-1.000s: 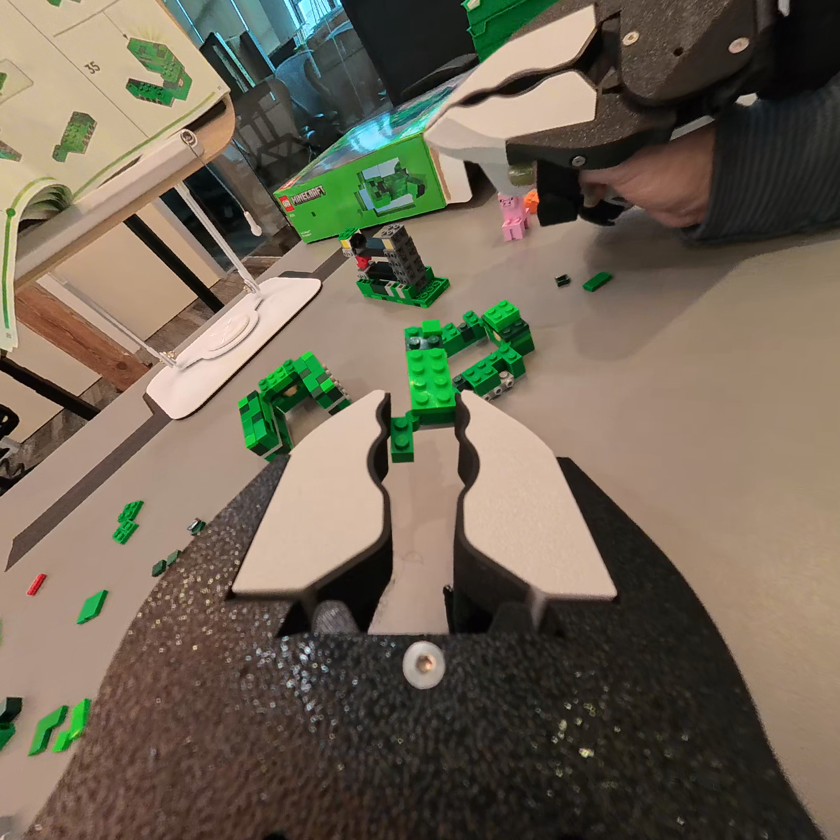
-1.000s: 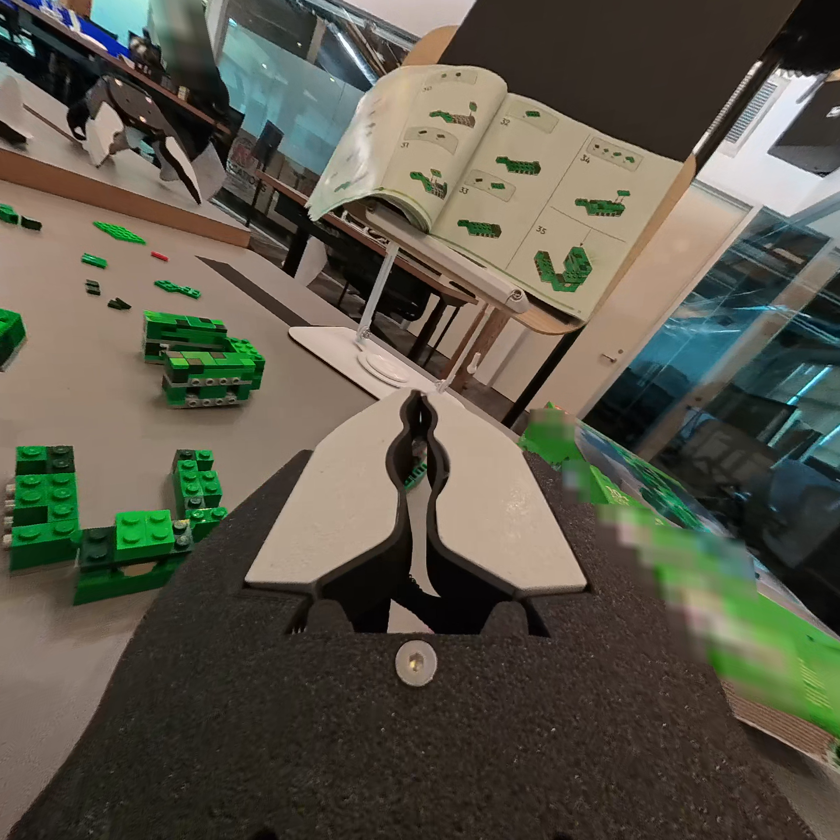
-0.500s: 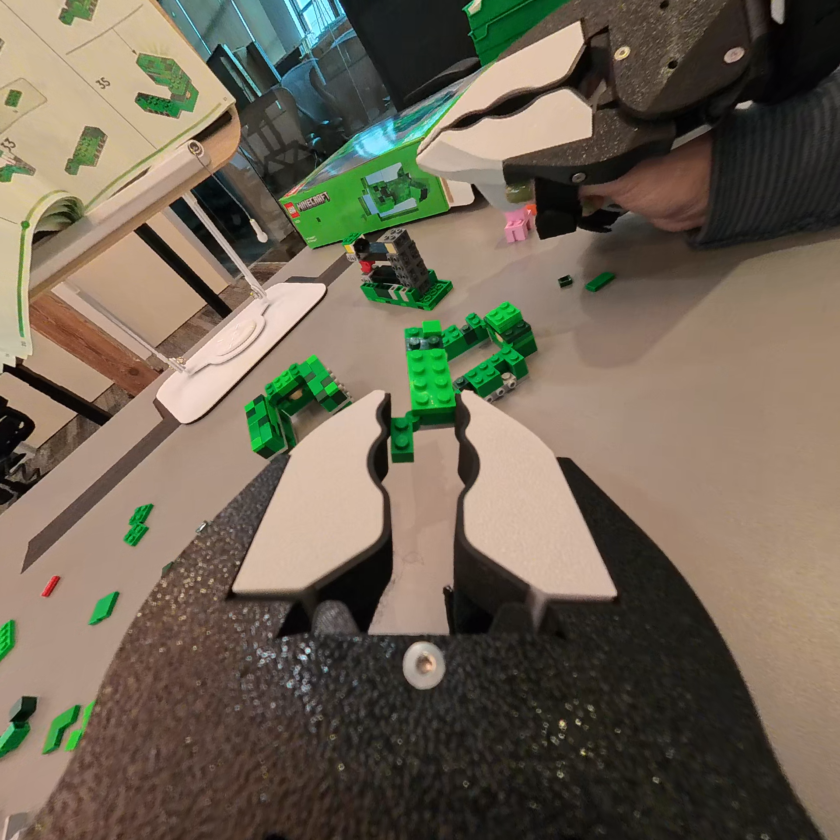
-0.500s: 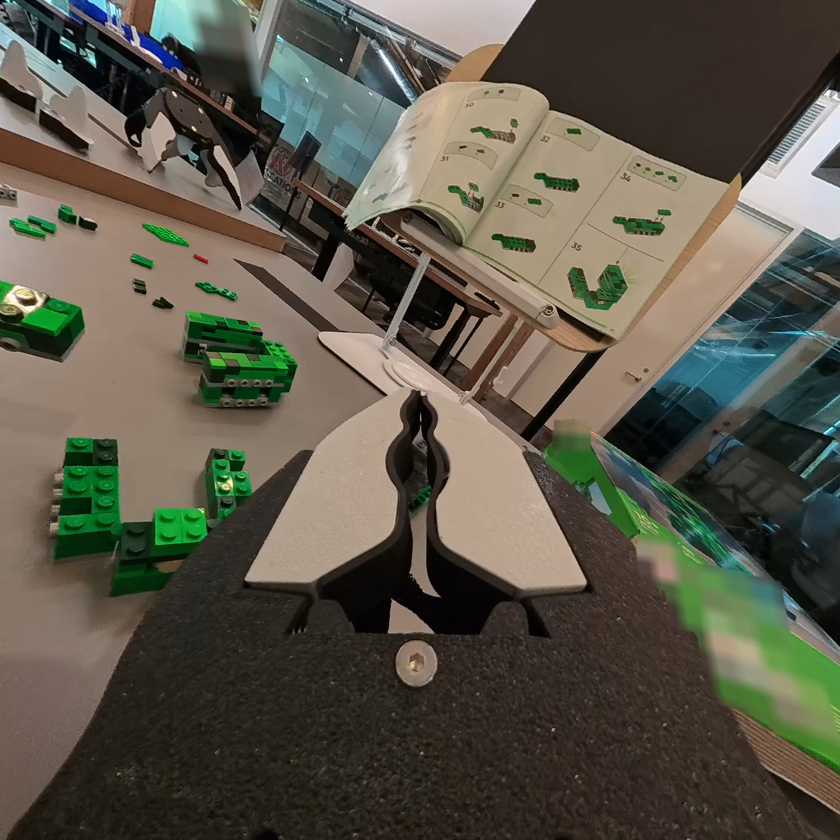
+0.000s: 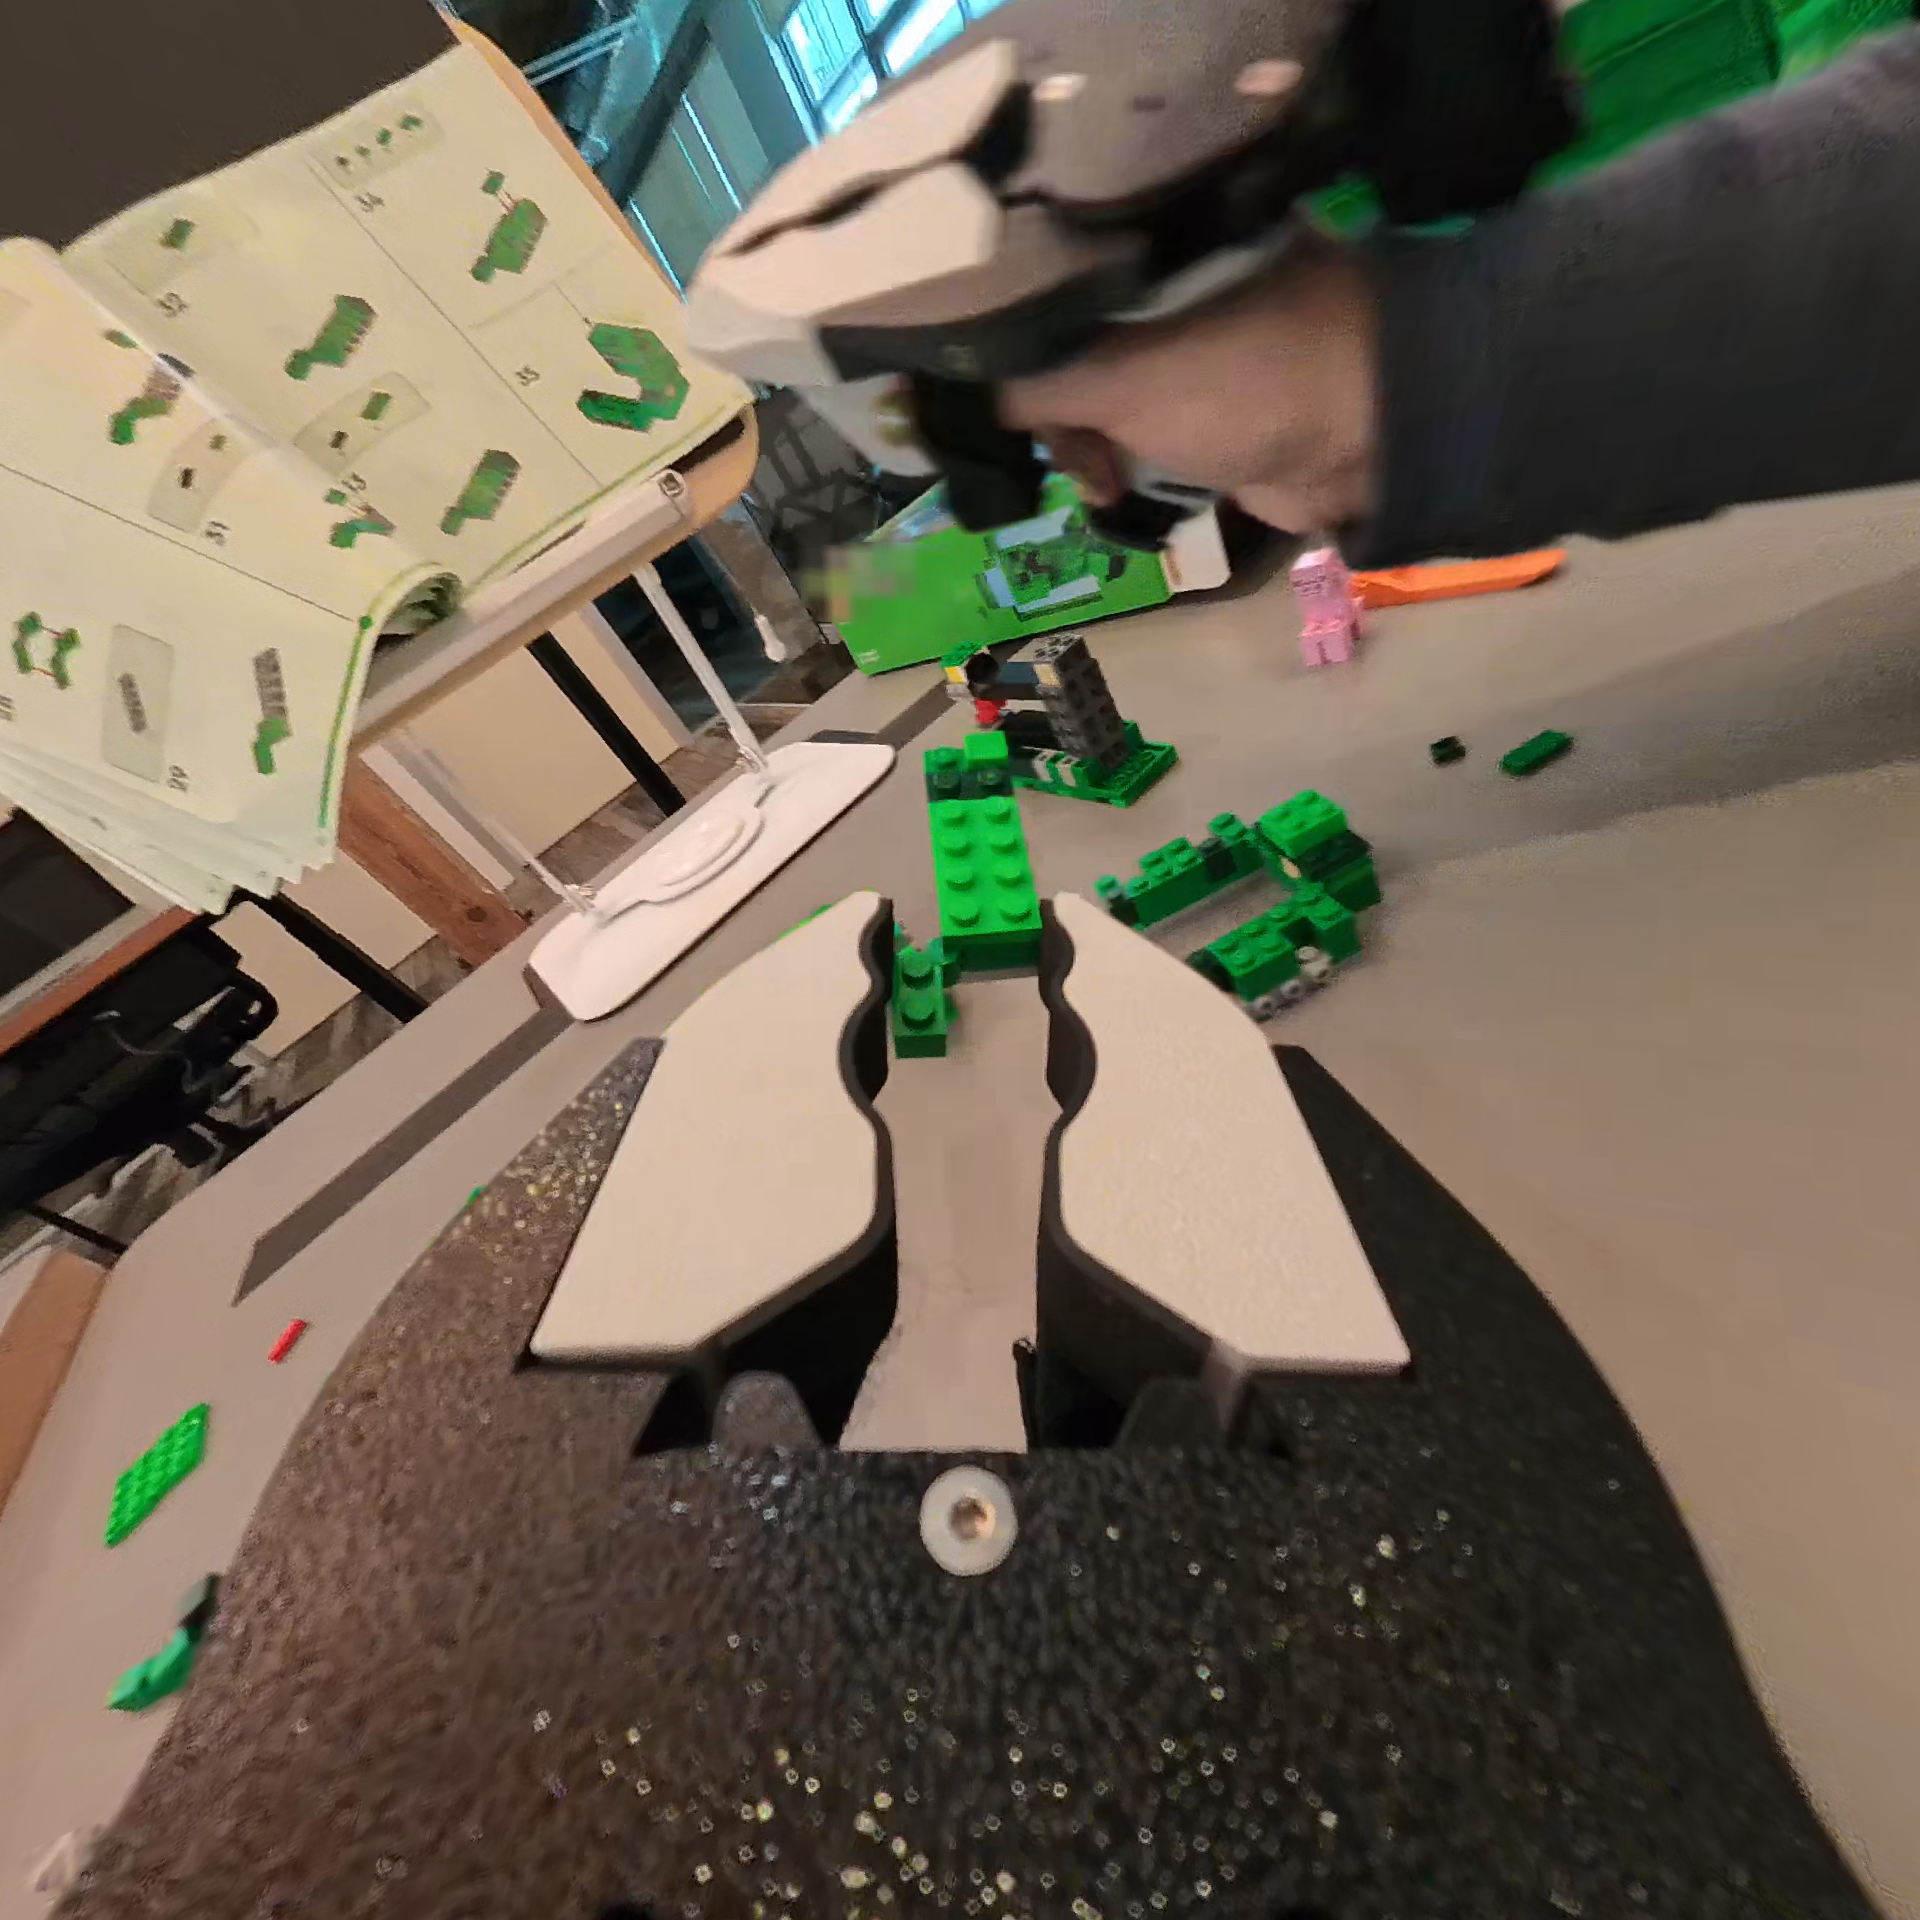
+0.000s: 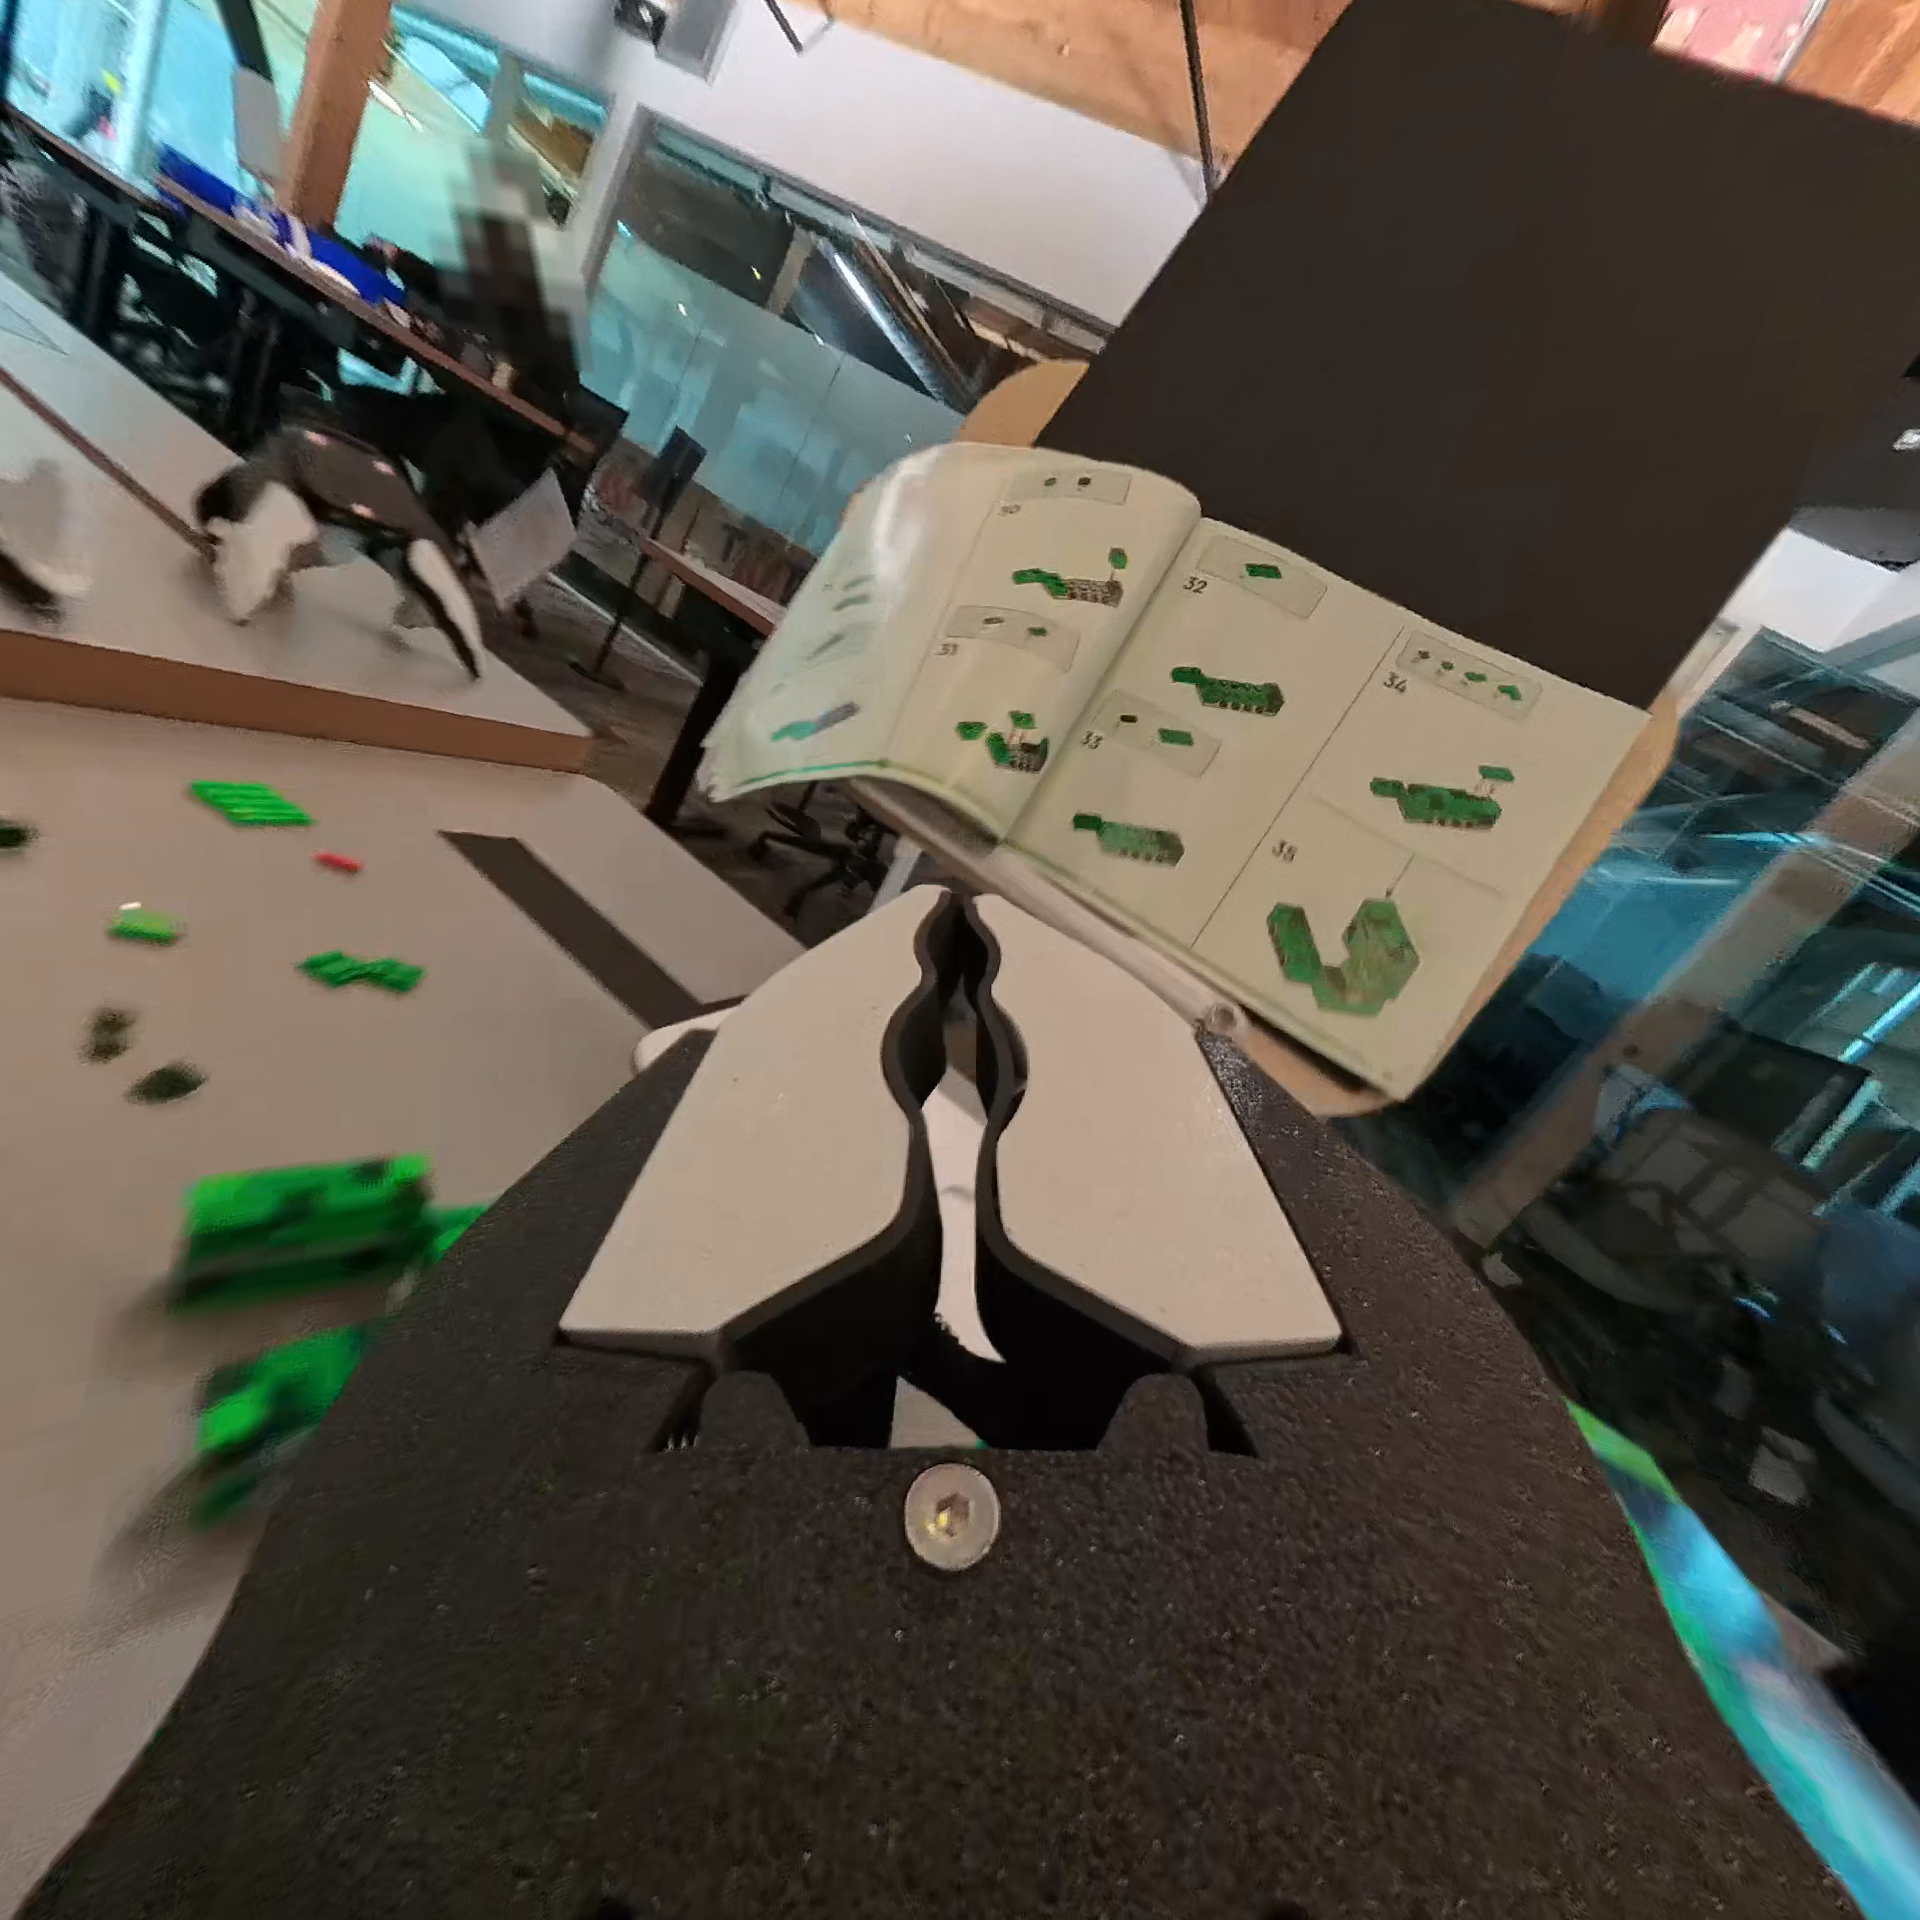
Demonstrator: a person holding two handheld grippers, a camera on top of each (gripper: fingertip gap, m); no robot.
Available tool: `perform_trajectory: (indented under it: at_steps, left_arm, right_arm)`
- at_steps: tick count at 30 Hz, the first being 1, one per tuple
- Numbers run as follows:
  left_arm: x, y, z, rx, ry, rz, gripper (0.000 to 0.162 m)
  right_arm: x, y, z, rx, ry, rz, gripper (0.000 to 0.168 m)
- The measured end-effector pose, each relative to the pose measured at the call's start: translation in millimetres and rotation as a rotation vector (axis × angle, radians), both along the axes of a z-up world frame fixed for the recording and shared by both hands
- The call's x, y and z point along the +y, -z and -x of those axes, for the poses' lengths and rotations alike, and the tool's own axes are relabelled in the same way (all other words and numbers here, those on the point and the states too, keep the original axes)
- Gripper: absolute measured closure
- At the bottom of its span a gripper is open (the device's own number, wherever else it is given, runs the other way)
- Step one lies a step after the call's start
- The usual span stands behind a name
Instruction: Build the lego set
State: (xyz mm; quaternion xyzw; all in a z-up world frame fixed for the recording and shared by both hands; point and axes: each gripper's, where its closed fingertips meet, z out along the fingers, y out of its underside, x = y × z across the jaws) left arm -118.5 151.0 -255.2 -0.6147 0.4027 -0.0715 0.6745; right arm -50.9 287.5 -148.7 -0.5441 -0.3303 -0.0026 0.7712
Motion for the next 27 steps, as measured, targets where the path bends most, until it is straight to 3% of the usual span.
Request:
perform_trajectory:
  at_steps: [3,6,10,17,27]
  left_arm:
    - [5.3,-1.1,2.3,-0.003,0.002,-0.007,0.136]
    - [3.4,-1.6,1.7,-0.034,0.03,0.016,0.136]
    - [3.7,-2.7,4.3,-0.078,0.04,0.046,0.136]
    - [4.7,-0.2,3.6,-0.097,0.05,0.079,0.136]
    - [5.5,4.0,0.8,-0.093,0.06,0.109,0.136]
  right_arm:
    - [68.1,-10.9,18.5,-0.056,0.048,0.052,0.168]
    - [132.1,0.8,28.4,-0.126,0.123,0.168,0.168]
    - [181.0,6.4,34.9,-0.043,0.197,0.262,0.168]
    - [201.7,6.8,74.0,-0.097,0.151,0.253,0.168]
    - [195.4,2.9,69.2,-0.135,0.187,0.213,0.168]
